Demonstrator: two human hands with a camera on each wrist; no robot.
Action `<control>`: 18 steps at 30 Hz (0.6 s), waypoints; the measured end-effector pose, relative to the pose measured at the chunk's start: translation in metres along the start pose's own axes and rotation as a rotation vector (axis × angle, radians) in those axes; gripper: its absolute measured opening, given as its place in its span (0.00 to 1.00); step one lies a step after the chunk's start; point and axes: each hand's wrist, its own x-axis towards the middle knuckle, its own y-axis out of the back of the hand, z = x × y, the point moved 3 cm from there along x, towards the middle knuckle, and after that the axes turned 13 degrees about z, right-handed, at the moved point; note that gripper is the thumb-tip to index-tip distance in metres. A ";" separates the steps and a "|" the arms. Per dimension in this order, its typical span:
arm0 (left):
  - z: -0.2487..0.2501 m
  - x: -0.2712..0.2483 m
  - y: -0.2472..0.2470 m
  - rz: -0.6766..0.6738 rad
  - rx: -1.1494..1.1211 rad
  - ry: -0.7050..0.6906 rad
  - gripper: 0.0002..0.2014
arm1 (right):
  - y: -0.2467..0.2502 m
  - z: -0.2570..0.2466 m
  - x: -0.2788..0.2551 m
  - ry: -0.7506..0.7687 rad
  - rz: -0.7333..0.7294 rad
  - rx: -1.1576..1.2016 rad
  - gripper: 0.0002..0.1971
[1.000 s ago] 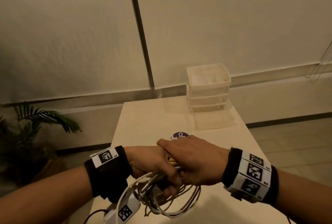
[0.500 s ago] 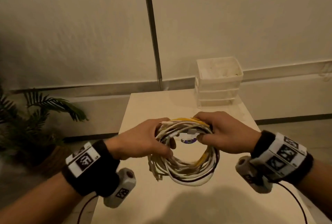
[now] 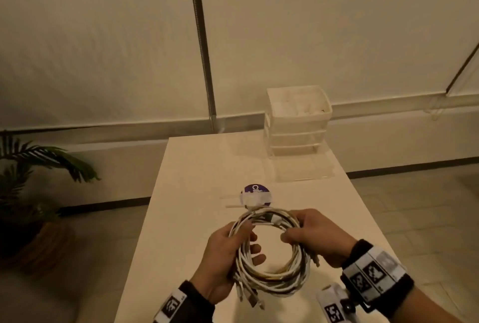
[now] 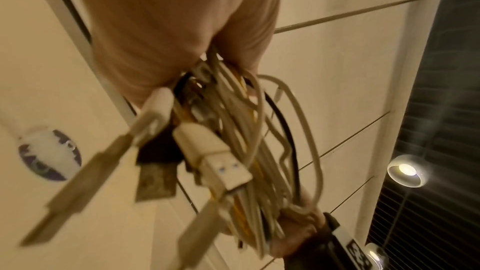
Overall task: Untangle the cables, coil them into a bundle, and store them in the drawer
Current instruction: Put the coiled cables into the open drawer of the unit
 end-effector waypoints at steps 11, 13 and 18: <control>-0.046 0.055 -0.083 0.157 0.040 -0.012 0.07 | 0.061 0.057 0.018 -0.082 0.360 0.340 0.09; -0.045 0.074 -0.107 0.145 0.044 -0.019 0.07 | 0.081 0.061 0.038 -0.101 0.340 0.356 0.10; -0.044 0.140 -0.168 0.126 0.023 0.053 0.08 | 0.139 0.071 0.114 -0.172 0.175 0.349 0.10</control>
